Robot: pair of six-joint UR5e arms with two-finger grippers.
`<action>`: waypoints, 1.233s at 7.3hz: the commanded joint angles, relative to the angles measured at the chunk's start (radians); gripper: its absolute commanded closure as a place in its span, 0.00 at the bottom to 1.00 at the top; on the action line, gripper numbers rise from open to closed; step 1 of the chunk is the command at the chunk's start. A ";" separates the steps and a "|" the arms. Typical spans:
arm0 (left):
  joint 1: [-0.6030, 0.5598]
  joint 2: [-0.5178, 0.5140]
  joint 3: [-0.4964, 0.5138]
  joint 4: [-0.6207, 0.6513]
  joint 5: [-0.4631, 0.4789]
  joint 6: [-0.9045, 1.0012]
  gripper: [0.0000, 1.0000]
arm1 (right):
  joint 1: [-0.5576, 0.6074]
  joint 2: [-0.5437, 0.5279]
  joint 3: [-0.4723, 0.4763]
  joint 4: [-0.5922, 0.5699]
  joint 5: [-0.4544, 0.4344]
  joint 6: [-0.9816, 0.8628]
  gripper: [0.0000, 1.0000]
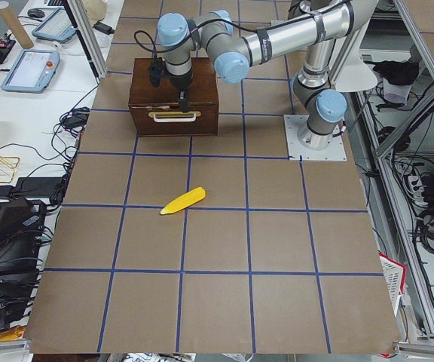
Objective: Open drawer and put corn inside
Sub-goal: 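Move the left gripper down beside the cabinet to the white drawer handle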
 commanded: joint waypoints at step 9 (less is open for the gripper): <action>0.038 -0.160 -0.030 0.145 -0.089 0.060 0.00 | 0.000 0.000 0.000 0.000 0.000 0.000 0.00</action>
